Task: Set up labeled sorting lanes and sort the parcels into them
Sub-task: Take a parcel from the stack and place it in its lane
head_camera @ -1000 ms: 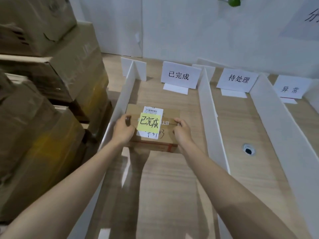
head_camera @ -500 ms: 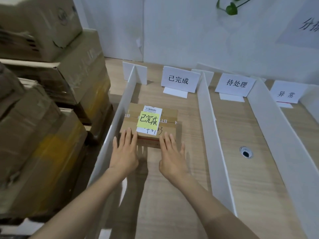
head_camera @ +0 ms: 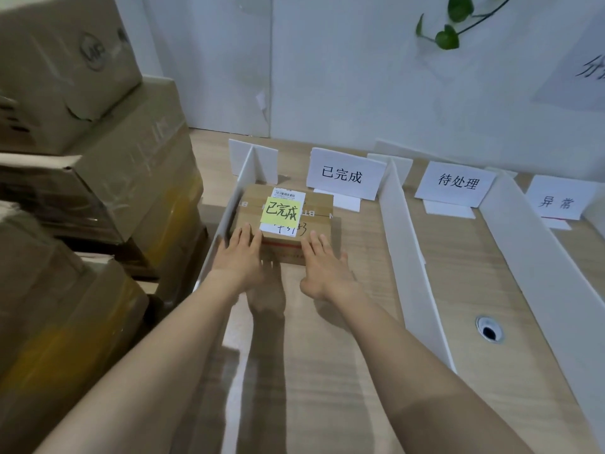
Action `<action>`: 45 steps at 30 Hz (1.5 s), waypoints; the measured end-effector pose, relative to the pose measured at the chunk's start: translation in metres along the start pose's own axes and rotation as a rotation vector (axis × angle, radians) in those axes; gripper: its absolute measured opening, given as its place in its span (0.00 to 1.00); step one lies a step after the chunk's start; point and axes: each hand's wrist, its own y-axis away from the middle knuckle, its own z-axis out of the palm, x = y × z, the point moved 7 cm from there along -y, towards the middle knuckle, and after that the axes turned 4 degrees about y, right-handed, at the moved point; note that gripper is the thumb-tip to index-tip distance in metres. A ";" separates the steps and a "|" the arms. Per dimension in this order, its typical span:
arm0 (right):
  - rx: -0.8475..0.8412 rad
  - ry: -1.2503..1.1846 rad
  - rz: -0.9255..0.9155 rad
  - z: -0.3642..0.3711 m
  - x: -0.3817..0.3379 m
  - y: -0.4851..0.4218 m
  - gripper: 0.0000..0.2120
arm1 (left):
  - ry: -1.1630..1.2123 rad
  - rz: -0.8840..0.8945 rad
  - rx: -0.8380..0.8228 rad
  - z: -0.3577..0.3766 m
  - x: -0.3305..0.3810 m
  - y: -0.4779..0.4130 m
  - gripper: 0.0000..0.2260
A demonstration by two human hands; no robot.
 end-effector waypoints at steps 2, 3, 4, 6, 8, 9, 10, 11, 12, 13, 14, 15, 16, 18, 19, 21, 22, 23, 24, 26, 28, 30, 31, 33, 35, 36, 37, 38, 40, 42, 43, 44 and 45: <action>0.003 -0.004 0.000 -0.004 0.001 -0.010 0.39 | -0.040 0.005 0.007 -0.003 -0.002 -0.013 0.31; 0.002 -0.008 0.002 -0.006 0.001 -0.014 0.40 | -0.061 0.007 0.010 -0.004 -0.003 -0.018 0.31; 0.002 -0.013 0.003 -0.007 0.001 -0.018 0.39 | -0.082 0.010 0.015 -0.005 -0.004 -0.022 0.31; 0.004 -0.014 0.003 -0.010 0.001 -0.023 0.39 | -0.121 0.020 0.025 -0.007 -0.005 -0.029 0.31; 0.003 -0.008 0.002 -0.013 0.001 -0.026 0.39 | -0.154 0.032 0.031 -0.009 -0.005 -0.032 0.31; 0.000 -0.003 0.001 -0.014 0.001 -0.027 0.38 | -0.167 0.037 0.029 -0.010 -0.005 -0.032 0.31; -0.007 0.005 0.002 -0.016 0.001 -0.028 0.37 | -0.173 0.042 0.021 -0.012 -0.005 -0.033 0.31; -0.017 0.014 0.004 -0.018 0.001 -0.028 0.37 | -0.169 0.046 0.006 -0.014 -0.006 -0.032 0.31; -0.028 0.020 0.010 -0.020 0.002 -0.029 0.36 | -0.155 0.048 -0.011 -0.016 -0.006 -0.031 0.31; -0.032 0.016 0.019 -0.023 0.002 -0.029 0.34 | -0.132 0.052 -0.022 -0.020 -0.005 -0.029 0.30; -0.028 0.001 0.030 -0.027 0.002 -0.028 0.33 | -0.098 0.062 -0.016 -0.024 -0.004 -0.027 0.29; -0.013 -0.028 0.041 -0.031 0.001 -0.026 0.31 | -0.058 0.074 0.006 -0.029 -0.002 -0.024 0.28; 0.012 -0.068 0.050 -0.035 0.000 -0.022 0.30 | -0.016 0.083 0.037 -0.034 0.000 -0.020 0.27; 0.078 -0.159 0.061 -0.044 -0.002 -0.011 0.27 | 0.067 0.082 0.087 -0.042 0.004 -0.008 0.27; 0.117 -0.201 0.061 -0.049 -0.004 -0.003 0.26 | 0.110 0.077 0.108 -0.045 0.006 -0.002 0.26; 0.198 -0.275 0.057 -0.061 -0.006 0.015 0.24 | 0.191 0.068 0.151 -0.056 0.011 0.013 0.24; 0.232 -0.310 0.056 -0.068 -0.007 0.026 0.24 | 0.226 0.067 0.174 -0.063 0.014 0.022 0.24; 0.257 -0.350 0.057 -0.074 -0.007 0.037 0.24 | 0.254 0.067 0.196 -0.070 0.018 0.032 0.23; 0.277 -0.395 0.056 -0.079 -0.008 0.048 0.23 | 0.282 0.069 0.217 -0.077 0.021 0.043 0.23; 0.322 -0.477 0.040 -0.090 -0.012 0.073 0.22 | 0.346 0.080 0.263 -0.091 0.029 0.066 0.21; 0.379 -0.558 0.010 -0.101 -0.016 0.100 0.20 | 0.407 0.099 0.302 -0.104 0.036 0.092 0.20; 0.419 -0.617 -0.016 -0.114 -0.020 0.129 0.18 | 0.428 0.115 0.325 -0.116 0.041 0.119 0.20; 0.431 -0.635 -0.025 -0.119 -0.023 0.144 0.18 | 0.425 0.120 0.334 -0.121 0.044 0.133 0.20; 0.463 -0.667 -0.046 -0.128 -0.029 0.173 0.18 | 0.420 0.132 0.372 -0.133 0.050 0.164 0.19; 0.487 -0.718 -0.048 -0.133 -0.034 0.200 0.19 | 0.433 0.156 0.425 -0.145 0.055 0.198 0.19; 0.497 -0.746 -0.050 -0.135 -0.038 0.214 0.19 | 0.436 0.170 0.450 -0.150 0.057 0.216 0.18; 0.507 -0.765 -0.053 -0.136 -0.041 0.230 0.19 | 0.434 0.180 0.471 -0.154 0.058 0.232 0.18; 0.521 -0.775 -0.063 -0.138 -0.044 0.246 0.18 | 0.433 0.182 0.486 -0.157 0.058 0.249 0.18; 0.557 -0.780 -0.091 -0.141 -0.051 0.278 0.17 | 0.439 0.175 0.515 -0.163 0.057 0.283 0.19; 0.583 -0.781 -0.109 -0.143 -0.058 0.311 0.16 | 0.451 0.184 0.545 -0.167 0.055 0.317 0.19; 0.591 -0.785 -0.115 -0.142 -0.061 0.326 0.16 | 0.455 0.192 0.560 -0.169 0.054 0.333 0.19; 0.602 -0.789 -0.126 -0.142 -0.065 0.341 0.16 | 0.458 0.199 0.571 -0.170 0.053 0.350 0.19; 0.609 -0.795 -0.134 -0.141 -0.068 0.356 0.16 | 0.463 0.200 0.583 -0.171 0.052 0.366 0.19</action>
